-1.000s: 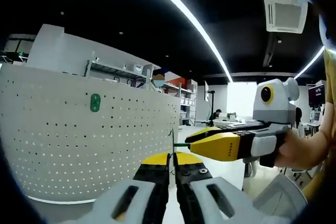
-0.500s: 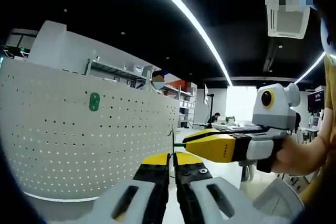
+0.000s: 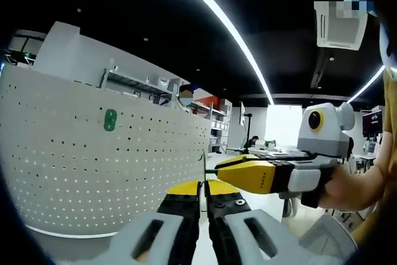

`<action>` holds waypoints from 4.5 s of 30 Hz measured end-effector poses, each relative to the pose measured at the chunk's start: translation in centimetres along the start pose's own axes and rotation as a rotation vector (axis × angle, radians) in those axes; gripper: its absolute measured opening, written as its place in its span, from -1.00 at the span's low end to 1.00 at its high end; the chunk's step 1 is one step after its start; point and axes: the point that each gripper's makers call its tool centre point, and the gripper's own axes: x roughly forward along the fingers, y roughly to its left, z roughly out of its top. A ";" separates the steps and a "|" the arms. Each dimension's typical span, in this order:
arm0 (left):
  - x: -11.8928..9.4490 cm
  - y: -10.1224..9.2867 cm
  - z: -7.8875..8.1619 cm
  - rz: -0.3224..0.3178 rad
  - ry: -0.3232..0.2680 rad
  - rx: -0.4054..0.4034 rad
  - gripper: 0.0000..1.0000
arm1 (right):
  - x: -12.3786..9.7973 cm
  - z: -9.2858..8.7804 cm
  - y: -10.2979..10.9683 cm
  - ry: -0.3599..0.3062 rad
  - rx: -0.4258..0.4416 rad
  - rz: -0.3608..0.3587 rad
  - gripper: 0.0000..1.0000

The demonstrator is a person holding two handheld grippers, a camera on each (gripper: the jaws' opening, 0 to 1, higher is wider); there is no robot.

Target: Insert the hook assembly into the mounting plate slot until the hook locks in place.

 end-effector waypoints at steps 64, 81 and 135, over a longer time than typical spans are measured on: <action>-0.1 0.0 -0.7 0.015 0.045 0.084 -0.76 | -0.5 0.1 -0.7 -0.021 -0.017 -0.045 -1.00; -1.6 2.0 -2.5 0.098 0.144 0.138 -0.57 | -0.5 -0.4 -0.9 -0.012 -0.003 -0.042 -1.00; -11.7 8.9 -9.3 0.389 0.393 0.075 0.06 | -2.6 -2.6 -4.1 0.043 -0.004 -0.125 -1.00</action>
